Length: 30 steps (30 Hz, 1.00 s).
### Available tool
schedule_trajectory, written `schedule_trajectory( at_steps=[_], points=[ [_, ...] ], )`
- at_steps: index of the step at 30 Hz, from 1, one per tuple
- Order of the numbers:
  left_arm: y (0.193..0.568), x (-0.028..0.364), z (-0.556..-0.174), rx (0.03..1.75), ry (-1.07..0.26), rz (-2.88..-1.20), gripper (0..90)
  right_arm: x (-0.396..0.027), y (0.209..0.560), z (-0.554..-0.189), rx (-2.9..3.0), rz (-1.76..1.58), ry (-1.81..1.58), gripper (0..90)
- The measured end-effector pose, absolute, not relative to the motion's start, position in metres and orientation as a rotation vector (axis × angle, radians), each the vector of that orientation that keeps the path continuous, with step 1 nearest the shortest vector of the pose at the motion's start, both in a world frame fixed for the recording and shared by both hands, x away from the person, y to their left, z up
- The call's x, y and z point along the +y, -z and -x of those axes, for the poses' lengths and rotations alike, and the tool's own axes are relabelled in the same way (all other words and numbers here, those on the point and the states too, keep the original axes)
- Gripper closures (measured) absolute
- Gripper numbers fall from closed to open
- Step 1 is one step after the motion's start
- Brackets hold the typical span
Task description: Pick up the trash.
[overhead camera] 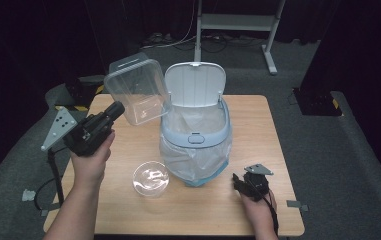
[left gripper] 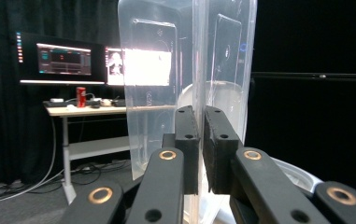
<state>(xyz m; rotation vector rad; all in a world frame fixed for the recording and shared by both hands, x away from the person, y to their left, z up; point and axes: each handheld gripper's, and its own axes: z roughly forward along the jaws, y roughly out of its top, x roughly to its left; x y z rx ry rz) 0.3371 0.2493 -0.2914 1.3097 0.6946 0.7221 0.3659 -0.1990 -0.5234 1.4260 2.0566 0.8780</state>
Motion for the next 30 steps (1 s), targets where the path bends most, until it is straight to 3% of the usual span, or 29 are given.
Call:
schedule_trajectory(
  at_steps=[30],
  points=[
    [0.278, 0.173, -0.368, 0.603, -0.595, -1.373, 84.9, -0.199, 0.523, -0.365, 2.064, -1.418, -0.886, 37.5]
  ],
)
